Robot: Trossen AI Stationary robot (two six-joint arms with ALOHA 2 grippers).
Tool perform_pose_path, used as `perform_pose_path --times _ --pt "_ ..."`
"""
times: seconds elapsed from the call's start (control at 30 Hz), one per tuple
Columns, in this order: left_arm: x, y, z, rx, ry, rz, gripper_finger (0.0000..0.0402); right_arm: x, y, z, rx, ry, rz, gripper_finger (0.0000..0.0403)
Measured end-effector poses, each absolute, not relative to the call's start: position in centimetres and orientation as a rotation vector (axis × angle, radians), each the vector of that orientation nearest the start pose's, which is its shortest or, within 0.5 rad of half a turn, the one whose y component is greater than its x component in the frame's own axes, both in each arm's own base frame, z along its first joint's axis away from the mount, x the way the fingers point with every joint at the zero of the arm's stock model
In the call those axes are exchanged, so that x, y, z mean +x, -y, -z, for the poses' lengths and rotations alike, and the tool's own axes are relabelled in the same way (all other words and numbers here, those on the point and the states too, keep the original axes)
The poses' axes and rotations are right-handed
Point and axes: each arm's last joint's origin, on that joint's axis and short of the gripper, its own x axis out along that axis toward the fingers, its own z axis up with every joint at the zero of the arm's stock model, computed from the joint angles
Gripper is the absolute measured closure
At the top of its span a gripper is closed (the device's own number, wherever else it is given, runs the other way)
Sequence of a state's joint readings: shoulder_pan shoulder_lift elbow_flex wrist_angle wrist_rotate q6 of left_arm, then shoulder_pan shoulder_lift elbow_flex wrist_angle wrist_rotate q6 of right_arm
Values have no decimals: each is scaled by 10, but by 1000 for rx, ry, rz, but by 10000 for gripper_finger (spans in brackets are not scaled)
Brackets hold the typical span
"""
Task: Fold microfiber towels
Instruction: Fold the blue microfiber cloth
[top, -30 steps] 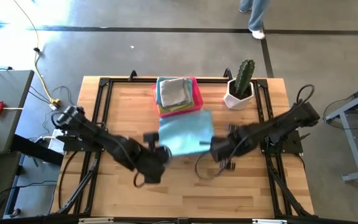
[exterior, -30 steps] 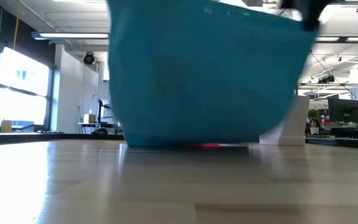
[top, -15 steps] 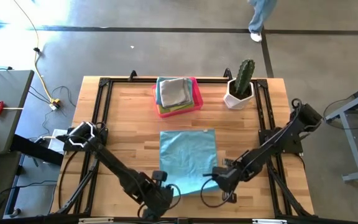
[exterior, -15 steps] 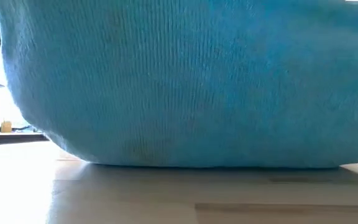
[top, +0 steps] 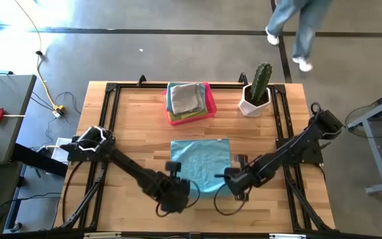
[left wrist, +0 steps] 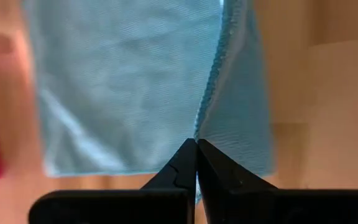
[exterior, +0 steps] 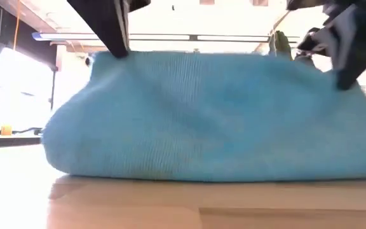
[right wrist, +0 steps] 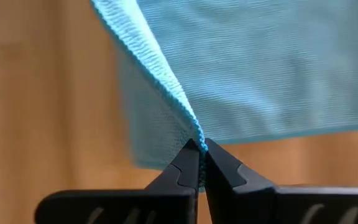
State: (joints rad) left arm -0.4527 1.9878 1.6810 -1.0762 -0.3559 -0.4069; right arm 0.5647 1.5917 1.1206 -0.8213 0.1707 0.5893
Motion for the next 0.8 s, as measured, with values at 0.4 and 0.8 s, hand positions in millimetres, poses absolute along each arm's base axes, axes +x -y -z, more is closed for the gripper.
perform_pose_path --times 0.4,0.8 --pt "369 97 -233 354 -1353 -387 401 268 -87 -213 -129 -1353 213 402" --pt "368 41 -192 342 -1421 -529 401 278 -43 -189 -134 -1319 231 402"
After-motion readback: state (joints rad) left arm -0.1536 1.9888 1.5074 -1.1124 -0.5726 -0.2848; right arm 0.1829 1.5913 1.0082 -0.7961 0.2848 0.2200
